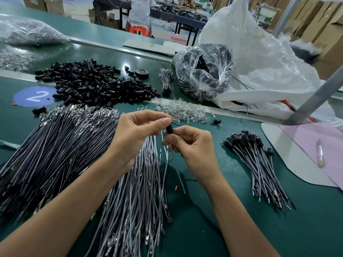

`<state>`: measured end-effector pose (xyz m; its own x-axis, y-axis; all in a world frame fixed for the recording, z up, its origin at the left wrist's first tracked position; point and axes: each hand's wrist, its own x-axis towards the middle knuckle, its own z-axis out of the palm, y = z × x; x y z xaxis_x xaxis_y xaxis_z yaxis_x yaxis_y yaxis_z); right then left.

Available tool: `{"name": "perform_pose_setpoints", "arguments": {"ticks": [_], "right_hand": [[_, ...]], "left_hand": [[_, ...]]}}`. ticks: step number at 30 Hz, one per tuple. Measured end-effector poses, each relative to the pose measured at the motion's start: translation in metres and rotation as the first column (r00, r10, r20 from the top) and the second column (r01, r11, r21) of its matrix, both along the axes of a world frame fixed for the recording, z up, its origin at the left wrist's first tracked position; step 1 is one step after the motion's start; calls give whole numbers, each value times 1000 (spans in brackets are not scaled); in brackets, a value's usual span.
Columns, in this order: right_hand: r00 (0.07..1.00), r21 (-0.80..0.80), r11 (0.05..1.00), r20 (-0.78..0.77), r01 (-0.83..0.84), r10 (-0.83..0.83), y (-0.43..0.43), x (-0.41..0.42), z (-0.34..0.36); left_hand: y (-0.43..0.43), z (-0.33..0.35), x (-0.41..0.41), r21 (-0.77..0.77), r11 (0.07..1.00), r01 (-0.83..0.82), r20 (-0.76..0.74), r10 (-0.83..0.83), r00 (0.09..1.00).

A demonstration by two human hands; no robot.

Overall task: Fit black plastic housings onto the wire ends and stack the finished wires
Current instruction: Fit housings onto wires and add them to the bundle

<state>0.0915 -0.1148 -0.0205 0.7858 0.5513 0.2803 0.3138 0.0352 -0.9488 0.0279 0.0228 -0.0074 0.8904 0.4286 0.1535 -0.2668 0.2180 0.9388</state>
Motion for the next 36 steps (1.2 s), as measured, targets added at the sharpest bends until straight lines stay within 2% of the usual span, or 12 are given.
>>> {"name": "perform_pose_setpoints", "arguments": {"ticks": [10, 18, 26, 32, 36], "right_hand": [[999, 21, 999, -43, -33, 34, 0, 0, 1], [999, 43, 998, 2, -39, 39, -1, 2, 1], [1000, 83, 997, 7, -2, 2, 2, -1, -2], [1000, 68, 998, 16, -6, 5, 5, -4, -4], [997, 89, 994, 46, 61, -65, 1, 1, -5]], "left_hand": [[1, 0, 1, -121, 990, 70, -7, -72, 997], [3, 0, 0, -50, 998, 42, -17, -42, 999], [-1, -3, 1, 15, 999, 36, 77, -37, 996], [-4, -8, 2, 86, 995, -45, 117, 35, 993], [-2, -11, 3, 176, 982, 71, 50, -81, 995]]}}
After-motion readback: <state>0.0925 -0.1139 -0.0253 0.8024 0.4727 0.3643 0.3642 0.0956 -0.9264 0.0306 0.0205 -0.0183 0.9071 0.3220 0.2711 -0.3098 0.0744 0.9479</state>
